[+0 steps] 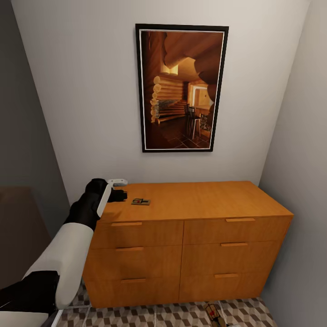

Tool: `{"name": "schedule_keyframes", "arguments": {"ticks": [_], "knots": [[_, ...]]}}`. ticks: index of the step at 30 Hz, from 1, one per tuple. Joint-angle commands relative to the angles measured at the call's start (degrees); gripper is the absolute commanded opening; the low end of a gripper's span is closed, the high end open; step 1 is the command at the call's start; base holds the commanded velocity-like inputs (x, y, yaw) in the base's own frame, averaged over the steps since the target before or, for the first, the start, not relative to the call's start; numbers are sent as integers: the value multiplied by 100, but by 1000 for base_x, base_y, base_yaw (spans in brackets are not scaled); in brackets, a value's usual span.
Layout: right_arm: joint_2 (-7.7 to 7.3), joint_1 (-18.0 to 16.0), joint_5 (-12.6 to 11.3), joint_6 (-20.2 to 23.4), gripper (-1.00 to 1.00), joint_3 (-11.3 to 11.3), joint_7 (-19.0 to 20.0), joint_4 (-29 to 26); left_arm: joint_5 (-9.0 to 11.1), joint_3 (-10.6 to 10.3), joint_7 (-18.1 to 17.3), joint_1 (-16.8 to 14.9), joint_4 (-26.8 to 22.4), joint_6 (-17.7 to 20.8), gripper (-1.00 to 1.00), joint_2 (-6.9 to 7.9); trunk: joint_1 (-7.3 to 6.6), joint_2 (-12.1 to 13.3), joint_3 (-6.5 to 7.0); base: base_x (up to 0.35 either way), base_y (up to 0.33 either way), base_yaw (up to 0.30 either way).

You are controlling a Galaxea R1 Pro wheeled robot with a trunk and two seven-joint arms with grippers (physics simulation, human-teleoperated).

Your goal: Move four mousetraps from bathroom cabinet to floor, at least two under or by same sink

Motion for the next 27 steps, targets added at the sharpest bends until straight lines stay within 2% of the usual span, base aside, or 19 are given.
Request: {"name": "schedule_keyframes", "arguments": {"ticks": [1, 11, 16, 27], "knots": [[-1, 0, -4, 0, -100, 1, -12, 0, -1, -2, 0, 0, 0, 0, 100, 0, 0, 0, 0, 0, 0, 0], [1, 0, -2, 0, -100, 1, 24, 0, 16, 3, -9, 0, 0, 8, 100, -6, 0, 0, 0, 61, 0, 0], [-12, 0, 0, 0, -100, 1, 354, 0, 14, 4, -9, 0, -9, 9, 100, -7, 0, 0, 0, 131, 0, 0], [-20, 0, 0, 0, -100, 1, 469, 0, 31, 39, -27, 0, -29, 27, 100, 0, 0, 0, 0, 35, 0, 0]]}}
